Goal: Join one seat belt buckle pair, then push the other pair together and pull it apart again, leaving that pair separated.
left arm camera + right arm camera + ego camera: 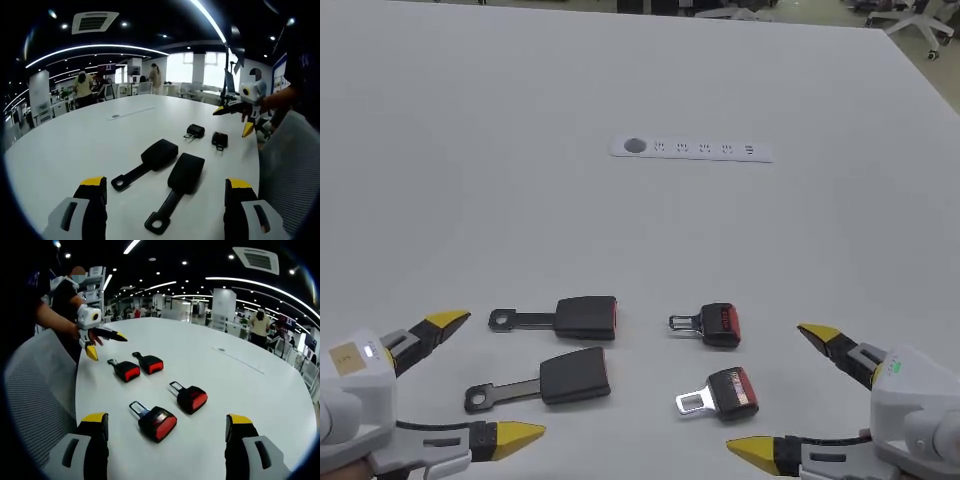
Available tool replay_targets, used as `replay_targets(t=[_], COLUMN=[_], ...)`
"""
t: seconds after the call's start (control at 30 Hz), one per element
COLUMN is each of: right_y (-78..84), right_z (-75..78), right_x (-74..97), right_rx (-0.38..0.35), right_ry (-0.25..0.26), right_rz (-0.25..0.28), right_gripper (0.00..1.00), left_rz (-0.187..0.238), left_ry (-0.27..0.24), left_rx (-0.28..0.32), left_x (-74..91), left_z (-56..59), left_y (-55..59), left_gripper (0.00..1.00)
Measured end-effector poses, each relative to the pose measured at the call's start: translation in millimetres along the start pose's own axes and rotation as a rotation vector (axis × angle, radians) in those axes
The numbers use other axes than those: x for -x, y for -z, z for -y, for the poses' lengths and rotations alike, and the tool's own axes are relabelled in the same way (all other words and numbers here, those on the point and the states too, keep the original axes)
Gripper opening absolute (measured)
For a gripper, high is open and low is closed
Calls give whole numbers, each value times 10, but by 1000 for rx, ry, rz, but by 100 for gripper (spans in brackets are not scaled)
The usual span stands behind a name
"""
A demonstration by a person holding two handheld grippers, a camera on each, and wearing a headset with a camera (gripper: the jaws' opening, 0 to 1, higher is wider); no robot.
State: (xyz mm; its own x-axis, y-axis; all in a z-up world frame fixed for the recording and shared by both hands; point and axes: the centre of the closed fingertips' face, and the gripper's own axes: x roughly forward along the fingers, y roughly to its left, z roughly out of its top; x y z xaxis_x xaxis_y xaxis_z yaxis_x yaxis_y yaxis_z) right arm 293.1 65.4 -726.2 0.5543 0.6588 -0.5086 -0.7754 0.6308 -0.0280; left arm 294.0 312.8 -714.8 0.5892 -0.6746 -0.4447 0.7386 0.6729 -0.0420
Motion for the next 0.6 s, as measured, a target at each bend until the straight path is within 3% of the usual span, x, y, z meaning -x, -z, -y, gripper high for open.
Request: replay_targets(t=[0.6], right_y=[3], right_z=[19], right_x=[2], right_rx=[13], right_ry=[-4], right_rz=[-7], right_gripper=[99], left_rz=[-4], left_ry=[0], left_rx=[2], left_x=[-13], left_z=[-58], left_y=[44], left_gripper=[99])
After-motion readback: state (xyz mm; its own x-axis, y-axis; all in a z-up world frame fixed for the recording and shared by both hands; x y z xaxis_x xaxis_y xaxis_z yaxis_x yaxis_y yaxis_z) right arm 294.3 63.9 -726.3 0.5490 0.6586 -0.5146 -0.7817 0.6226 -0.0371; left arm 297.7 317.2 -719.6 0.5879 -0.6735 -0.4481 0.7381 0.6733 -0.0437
